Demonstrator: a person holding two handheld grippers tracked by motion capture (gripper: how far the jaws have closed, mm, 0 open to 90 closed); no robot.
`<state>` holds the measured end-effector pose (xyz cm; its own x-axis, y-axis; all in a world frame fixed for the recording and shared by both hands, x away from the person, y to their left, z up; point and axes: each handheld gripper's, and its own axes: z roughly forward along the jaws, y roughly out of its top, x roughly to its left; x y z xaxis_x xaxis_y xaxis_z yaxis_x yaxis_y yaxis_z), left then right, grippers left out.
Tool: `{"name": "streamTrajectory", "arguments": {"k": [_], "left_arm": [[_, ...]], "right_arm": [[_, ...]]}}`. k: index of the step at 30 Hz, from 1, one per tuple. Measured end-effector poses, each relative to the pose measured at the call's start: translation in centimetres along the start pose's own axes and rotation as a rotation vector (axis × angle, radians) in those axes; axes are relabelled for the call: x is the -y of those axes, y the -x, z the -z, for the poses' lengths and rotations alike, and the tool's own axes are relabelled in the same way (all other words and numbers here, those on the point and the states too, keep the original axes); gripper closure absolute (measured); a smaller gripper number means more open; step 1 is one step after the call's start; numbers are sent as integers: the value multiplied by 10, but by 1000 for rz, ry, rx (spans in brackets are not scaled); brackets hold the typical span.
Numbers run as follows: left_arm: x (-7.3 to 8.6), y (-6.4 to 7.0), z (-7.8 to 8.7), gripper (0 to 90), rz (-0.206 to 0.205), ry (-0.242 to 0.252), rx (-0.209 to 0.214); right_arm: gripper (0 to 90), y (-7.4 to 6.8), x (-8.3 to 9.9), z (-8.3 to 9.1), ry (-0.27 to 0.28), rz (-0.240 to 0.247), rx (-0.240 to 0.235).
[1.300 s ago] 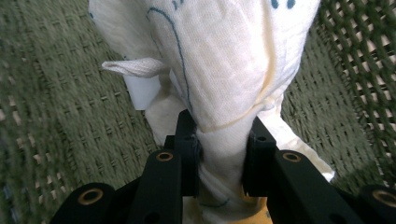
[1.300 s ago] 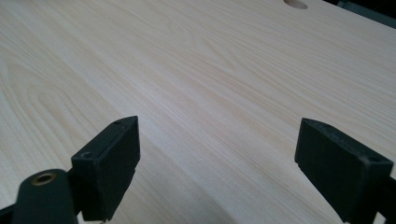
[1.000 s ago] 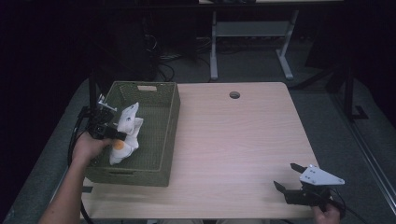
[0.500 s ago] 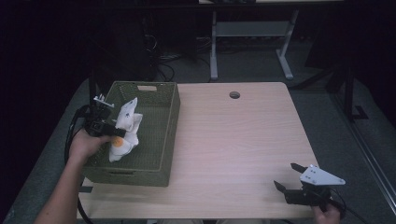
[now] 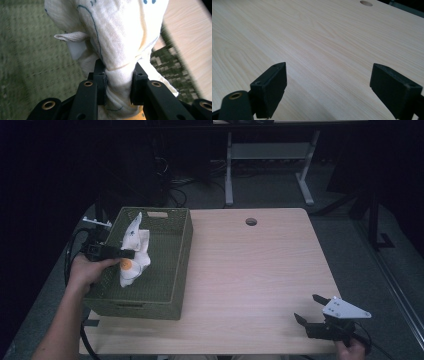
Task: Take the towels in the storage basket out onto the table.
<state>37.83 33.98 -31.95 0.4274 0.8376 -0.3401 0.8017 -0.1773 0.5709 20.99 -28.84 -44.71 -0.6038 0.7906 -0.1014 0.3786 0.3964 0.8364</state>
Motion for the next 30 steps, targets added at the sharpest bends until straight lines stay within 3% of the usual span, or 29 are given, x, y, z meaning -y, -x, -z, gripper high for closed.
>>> {"name": "streamTrajectory", "arguments": {"k": [1, 4, 7, 13, 20, 30], "left_arm": [[0, 0, 3, 726, 6, 33, 34], [-1, 2, 5, 726, 2, 47, 46], [-3, 6, 9, 726, -7, 77, 84], [-10, 19, 16, 726, -54, 154, 184], [-20, 40, 17, 725, -107, 177, 254], [-34, 65, 15, 725, -168, 171, 293]], "right_arm": [[137, 0, 0, 0, 1, 1, 0], [137, 0, 0, -1, 0, 5, 0], [137, -1, 0, -1, 0, 4, -1], [137, 0, 0, -1, 0, 1, 1], [137, 1, 0, 0, 5, 1, 4], [137, 1, 0, -1, 3, 6, 5]]}}
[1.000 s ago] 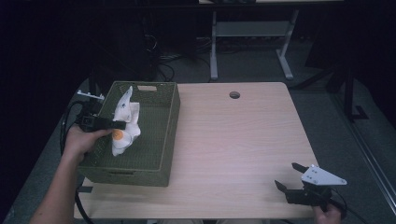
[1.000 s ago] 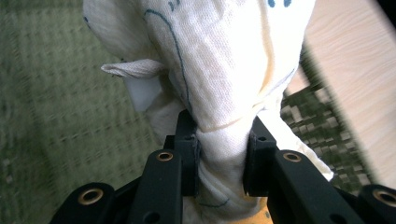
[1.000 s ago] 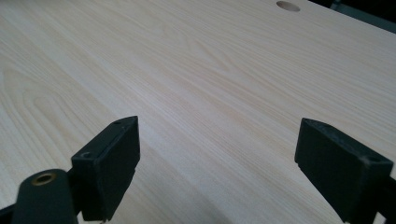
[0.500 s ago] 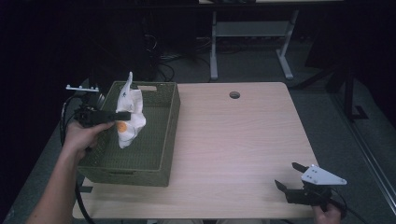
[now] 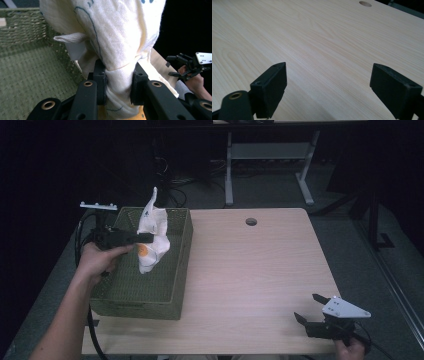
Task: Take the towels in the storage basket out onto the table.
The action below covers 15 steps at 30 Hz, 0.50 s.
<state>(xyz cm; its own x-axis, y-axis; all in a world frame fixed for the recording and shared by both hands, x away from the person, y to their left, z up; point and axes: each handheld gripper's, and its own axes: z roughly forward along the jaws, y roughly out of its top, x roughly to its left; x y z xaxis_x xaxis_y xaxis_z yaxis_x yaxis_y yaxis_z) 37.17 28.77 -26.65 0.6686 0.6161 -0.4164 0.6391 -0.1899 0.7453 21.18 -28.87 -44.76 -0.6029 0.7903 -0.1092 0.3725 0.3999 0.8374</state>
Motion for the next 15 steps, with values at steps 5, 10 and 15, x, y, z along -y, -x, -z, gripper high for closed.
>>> {"name": "streamTrajectory", "arguments": {"k": [5, 10, 15], "left_arm": [[-7, 10, -6, 724, -24, -6, 15], [-13, 20, -10, 724, -44, -12, 32], [-19, 28, -17, 724, -65, -22, 55]], "right_arm": [[137, 1, 1, 0, 6, -1, -1], [137, 1, 1, 0, 7, -2, -4], [137, 0, 0, 0, 8, -3, -5]]}}
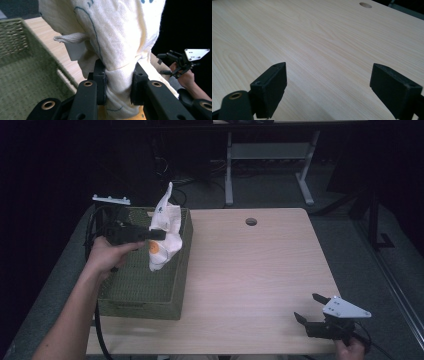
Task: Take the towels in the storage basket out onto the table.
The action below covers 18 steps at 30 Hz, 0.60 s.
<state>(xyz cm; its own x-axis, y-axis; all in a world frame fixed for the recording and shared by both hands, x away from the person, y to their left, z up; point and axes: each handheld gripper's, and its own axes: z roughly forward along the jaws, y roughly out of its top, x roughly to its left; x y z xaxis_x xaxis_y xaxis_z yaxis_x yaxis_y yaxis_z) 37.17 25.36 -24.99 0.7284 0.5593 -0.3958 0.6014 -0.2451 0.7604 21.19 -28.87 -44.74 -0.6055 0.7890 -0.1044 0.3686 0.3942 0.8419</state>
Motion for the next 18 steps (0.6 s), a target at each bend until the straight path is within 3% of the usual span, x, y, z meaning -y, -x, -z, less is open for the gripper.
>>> {"name": "streamTrajectory", "arguments": {"k": [18], "left_arm": [[-16, 27, -42, 723, -71, -58, 48]], "right_arm": [[137, 0, -2, 0, 18, 15, -10]]}}
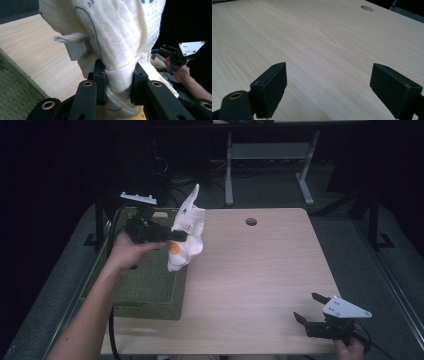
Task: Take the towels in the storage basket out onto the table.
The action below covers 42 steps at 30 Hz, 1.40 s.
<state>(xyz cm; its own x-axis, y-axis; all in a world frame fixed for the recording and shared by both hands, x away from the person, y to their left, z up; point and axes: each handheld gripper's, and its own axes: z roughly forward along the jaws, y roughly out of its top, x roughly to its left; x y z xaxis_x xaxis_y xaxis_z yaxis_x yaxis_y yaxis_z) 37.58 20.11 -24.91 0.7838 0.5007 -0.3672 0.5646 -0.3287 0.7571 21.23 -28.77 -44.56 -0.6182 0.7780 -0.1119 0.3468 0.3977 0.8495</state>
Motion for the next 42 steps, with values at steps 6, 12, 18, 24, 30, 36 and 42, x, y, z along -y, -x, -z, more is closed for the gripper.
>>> {"name": "streamTrajectory", "arguments": {"k": [6, 12, 18, 24, 30, 36, 42], "left_arm": [[-5, 6, -15, 723, -14, -9, 12], [-7, 9, -33, 723, -37, -41, 11], [-11, 13, -50, 722, -47, -60, 20], [-11, 16, -74, 722, -65, -103, 19], [-14, 19, -94, 722, -66, -102, 24], [-13, 20, -117, 722, -68, -139, 17], [-12, 20, -141, 720, -72, -177, 4]], "right_arm": [[137, 0, 0, 0, 0, -6, -2], [137, 0, 0, 1, 5, -7, -2], [137, 1, 0, 1, 12, -6, -2], [137, 2, 0, 2, 17, -5, -3], [137, 3, 1, 3, 23, -12, -4], [137, 3, 0, 3, 34, -6, -8], [137, 2, 0, 3, 32, -9, -11]]}}
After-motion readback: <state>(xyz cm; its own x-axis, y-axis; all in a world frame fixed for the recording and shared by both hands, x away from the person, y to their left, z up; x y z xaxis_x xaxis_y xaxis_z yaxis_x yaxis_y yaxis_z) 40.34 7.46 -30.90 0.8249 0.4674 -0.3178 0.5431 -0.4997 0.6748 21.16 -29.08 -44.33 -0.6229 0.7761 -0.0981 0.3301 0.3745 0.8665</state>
